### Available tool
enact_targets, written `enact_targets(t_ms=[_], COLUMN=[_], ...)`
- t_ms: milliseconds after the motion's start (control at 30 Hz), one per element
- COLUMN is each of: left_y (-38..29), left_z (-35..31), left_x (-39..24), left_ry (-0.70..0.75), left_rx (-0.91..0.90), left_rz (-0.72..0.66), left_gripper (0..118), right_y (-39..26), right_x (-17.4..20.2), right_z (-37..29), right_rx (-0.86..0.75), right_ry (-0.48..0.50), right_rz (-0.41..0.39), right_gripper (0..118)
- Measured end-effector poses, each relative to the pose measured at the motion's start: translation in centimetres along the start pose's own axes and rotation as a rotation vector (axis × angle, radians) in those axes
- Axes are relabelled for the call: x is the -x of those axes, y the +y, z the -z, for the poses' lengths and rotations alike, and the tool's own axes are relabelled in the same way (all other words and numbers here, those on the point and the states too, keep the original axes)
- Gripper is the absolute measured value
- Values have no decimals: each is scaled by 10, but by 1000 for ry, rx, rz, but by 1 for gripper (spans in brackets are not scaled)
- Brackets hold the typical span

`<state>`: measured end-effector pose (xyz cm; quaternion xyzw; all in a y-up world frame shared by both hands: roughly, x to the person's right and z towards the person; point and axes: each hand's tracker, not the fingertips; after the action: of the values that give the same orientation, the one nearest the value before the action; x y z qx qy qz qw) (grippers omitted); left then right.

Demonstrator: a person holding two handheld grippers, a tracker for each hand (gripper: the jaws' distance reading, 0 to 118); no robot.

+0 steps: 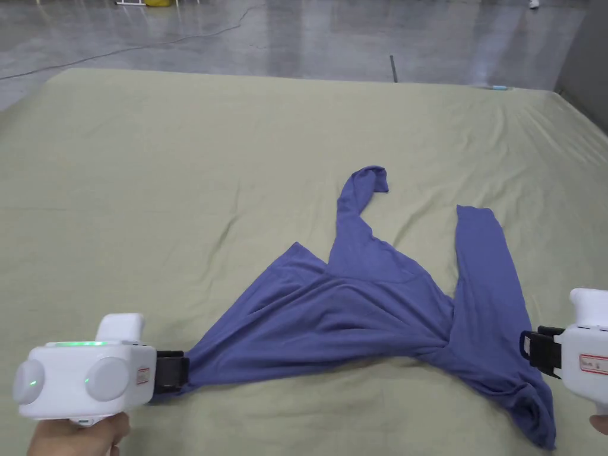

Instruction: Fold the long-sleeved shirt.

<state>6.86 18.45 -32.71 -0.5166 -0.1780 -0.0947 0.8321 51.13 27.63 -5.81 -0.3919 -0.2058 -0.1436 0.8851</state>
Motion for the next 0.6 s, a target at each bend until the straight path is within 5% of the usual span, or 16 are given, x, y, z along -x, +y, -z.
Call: enact_targets(t_ms=[67,100,167,200,233,400,600], left_y=[4,4,5,4,3,12,35], left_z=[11,17,27,31,34,3,-27], left_x=[-3,-6,-8,-9,-12,-17,-16], left_ry=[9,13,8,-9,-89,-29,-48], left_rx=[1,6,-19,-23,-27,-120,-185], left_rz=[-13,-22,-38,-34,-30,30,54], left_gripper=[106,88,26,8,7,6,6], right_y=[-1,-1,-4,-5,-5,19,123], right_x=[2,3,10,11,11,9,37], right_z=[4,6,7,9,11,21,65], right_rx=[6,13,22,27,36,45,-49], right_ry=[10,18,20,20,19,50,97], right_rz=[-4,-5,-13,-15,-16,-25,-117], right_gripper=[2,2,2,2,2,2,2])
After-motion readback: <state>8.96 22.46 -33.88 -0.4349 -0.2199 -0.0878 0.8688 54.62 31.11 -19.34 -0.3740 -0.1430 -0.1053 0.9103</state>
